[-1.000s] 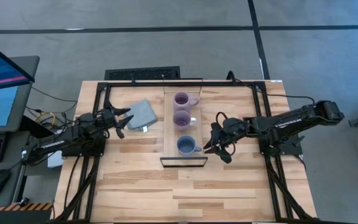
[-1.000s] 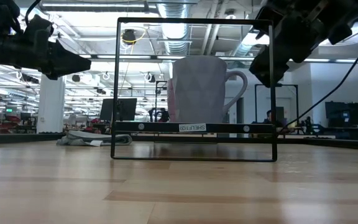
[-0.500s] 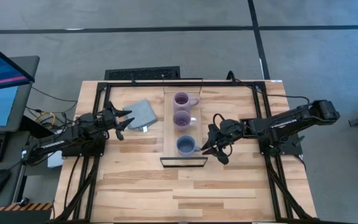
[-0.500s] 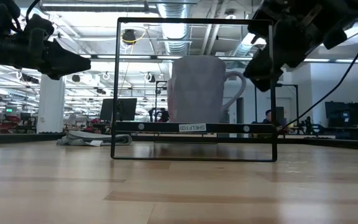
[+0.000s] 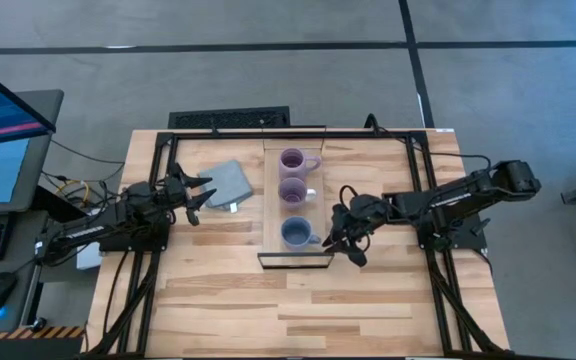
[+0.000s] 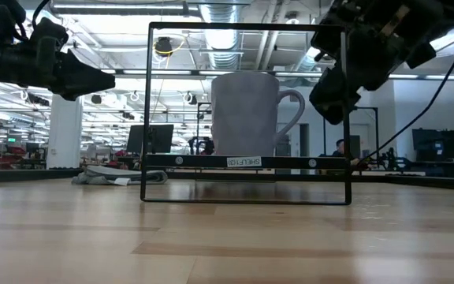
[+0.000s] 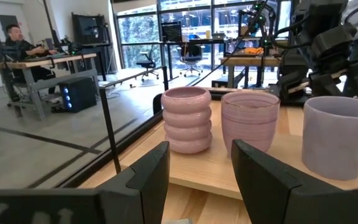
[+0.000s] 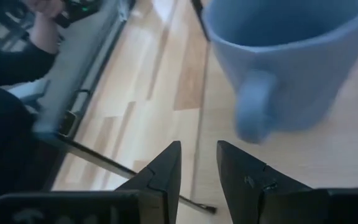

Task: Stack small to large cups/mugs on shelf
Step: Return to Home Position

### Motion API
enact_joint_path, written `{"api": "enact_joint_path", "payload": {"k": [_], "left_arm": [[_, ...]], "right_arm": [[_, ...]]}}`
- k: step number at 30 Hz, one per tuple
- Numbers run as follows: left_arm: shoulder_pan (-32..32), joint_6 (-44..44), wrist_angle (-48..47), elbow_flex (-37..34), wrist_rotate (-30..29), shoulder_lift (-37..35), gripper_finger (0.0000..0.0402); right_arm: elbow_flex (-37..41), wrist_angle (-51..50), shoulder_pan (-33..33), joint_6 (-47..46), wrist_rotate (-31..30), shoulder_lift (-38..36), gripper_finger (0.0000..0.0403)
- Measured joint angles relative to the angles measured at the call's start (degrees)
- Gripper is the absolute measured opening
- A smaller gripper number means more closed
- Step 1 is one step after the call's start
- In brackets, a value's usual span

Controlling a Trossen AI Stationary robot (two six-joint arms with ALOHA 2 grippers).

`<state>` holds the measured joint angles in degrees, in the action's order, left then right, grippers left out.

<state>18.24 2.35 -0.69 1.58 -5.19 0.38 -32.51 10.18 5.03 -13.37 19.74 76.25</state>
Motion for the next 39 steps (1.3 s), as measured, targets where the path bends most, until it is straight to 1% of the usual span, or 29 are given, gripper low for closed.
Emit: {"api": "enact_joint_path", "payload": {"k": [3,11,18,24,33,39], "left_arm": [[0.0,0.0,0.0,0.0,0.0,0.0,0.0164],[0.0,0.0,0.0,0.0,-0.1,0.0,0.0164],[0.0,0.0,0.0,0.0,0.0,0.0,0.0164],[0.0,-0.1,0.0,0.0,0.0,0.0,0.0164],[0.0,-0.1,0.0,0.0,0.0,0.0,0.0164],[0.0,-0.2,0.0,0.0,0.0,0.0,0.0164]], "right_arm": [[0.0,1.8,0.5,-0.2,1.5,0.0,0.0127],[0.0,3.4,0.8,-0.1,1.6,0.0,0.0127],[0.0,5.3,0.8,1.2,-0.5,0.0,0.0127],[0.0,4.9,0.8,1.3,-0.8,0.0,0.0127],[0.0,2.8,0.8,1.8,-6.2,-0.1,0.0127],[0.0,2.7,0.8,3.0,-6.5,-0.1,0.0127]]}}
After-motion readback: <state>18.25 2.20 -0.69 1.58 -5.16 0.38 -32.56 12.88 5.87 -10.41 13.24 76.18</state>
